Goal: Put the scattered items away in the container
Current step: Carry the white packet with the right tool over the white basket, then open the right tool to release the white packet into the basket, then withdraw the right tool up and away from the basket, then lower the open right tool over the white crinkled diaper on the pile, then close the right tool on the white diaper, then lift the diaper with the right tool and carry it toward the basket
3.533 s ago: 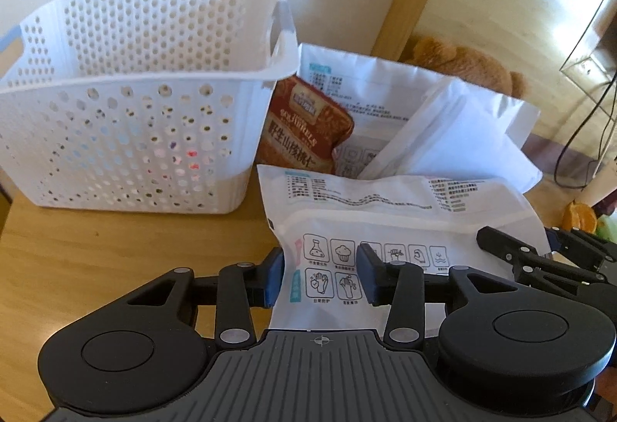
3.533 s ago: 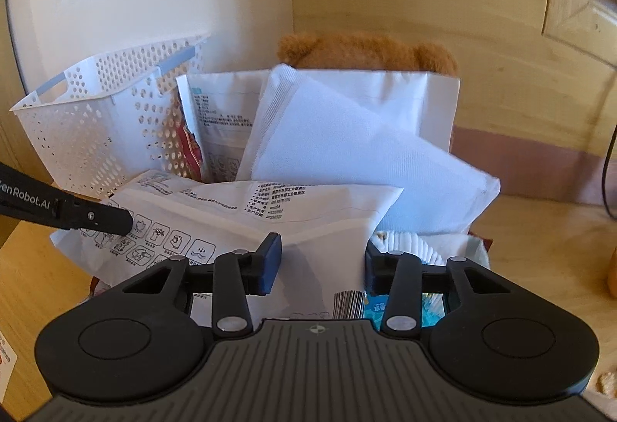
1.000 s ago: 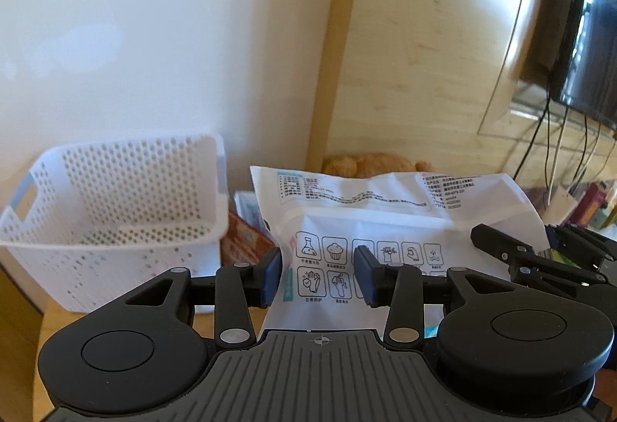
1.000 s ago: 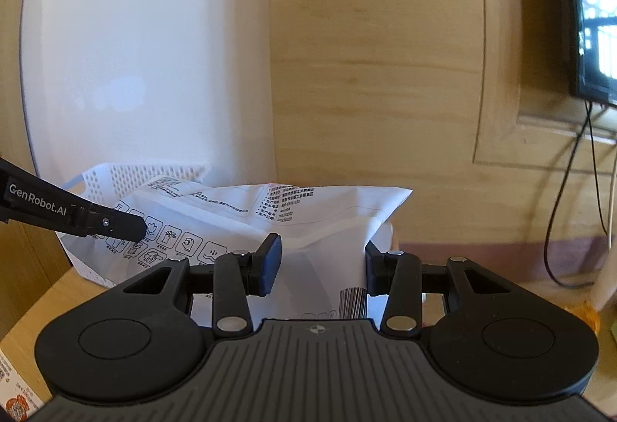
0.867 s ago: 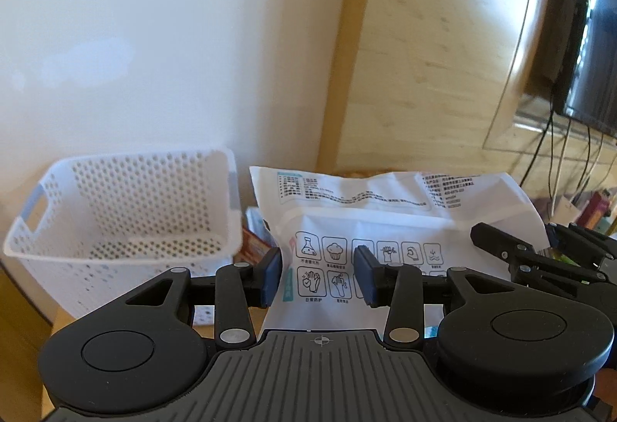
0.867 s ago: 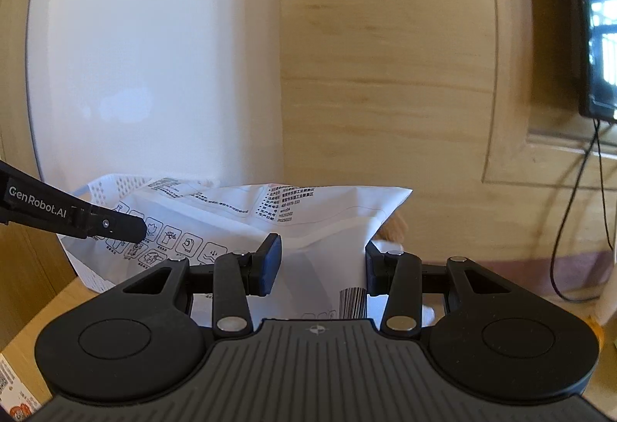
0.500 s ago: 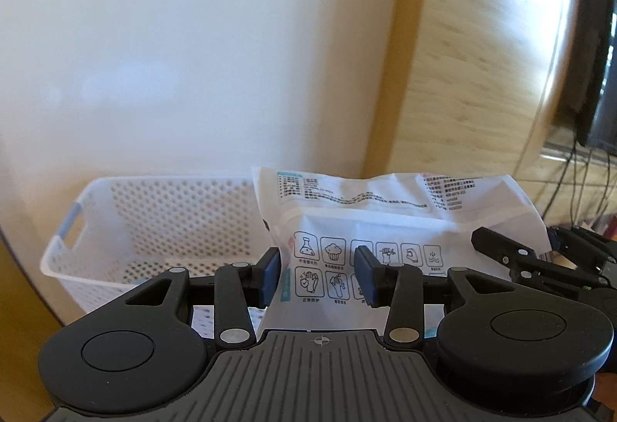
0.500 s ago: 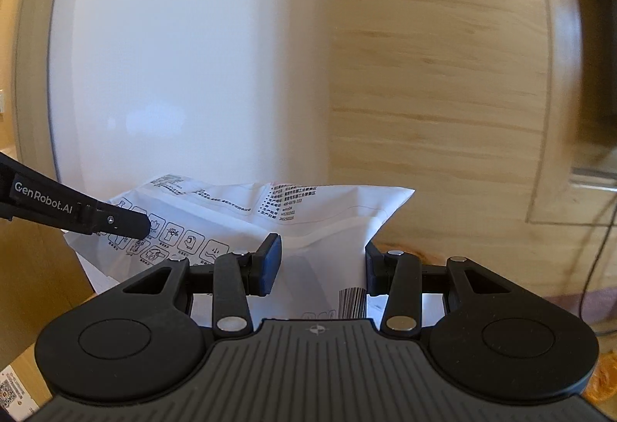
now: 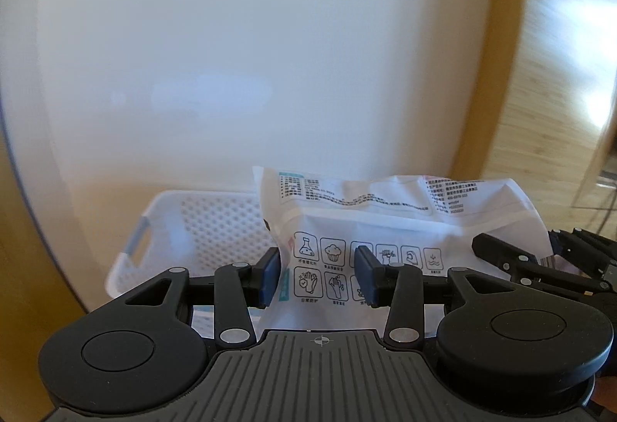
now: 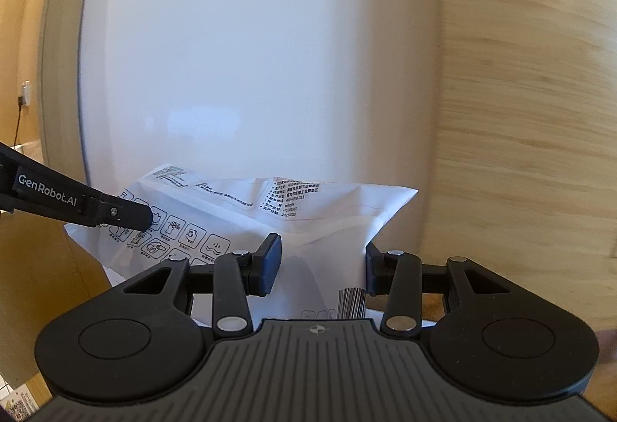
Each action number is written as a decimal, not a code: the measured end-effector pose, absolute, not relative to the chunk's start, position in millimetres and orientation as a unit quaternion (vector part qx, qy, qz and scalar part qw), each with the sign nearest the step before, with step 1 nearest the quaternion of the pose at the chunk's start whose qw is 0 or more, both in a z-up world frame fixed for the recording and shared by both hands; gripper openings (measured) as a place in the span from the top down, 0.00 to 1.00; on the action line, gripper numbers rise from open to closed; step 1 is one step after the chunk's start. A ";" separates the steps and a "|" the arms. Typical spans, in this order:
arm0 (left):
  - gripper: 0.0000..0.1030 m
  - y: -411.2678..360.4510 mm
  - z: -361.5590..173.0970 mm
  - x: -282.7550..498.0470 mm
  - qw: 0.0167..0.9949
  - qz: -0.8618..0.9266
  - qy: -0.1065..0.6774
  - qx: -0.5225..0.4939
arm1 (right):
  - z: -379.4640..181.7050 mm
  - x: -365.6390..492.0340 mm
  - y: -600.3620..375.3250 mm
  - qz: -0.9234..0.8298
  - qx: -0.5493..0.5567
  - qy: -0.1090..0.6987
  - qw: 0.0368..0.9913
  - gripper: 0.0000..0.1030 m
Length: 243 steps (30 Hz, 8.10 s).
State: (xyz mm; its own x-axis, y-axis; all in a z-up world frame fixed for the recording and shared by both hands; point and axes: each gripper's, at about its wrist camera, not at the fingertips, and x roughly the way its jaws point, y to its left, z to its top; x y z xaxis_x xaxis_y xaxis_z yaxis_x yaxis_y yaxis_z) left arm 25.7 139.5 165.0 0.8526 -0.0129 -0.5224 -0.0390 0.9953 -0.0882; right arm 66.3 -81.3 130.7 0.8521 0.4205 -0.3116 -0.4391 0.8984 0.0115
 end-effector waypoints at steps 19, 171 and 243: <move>0.00 230.5 153.7 69.0 0.957 0.051 0.281 -0.046 | 116.2 141.2 5.4 0.257 -0.043 0.179 0.949 0.53; 0.00 36.7 41.9 3.5 0.901 -0.083 0.426 -0.006 | 22.5 -3.9 -206.2 0.137 -0.006 0.307 0.942 0.09; 0.17 -9.2 35.2 27.0 0.922 -0.119 0.367 0.032 | 4.9 28.2 -262.4 0.094 0.039 0.319 0.942 0.84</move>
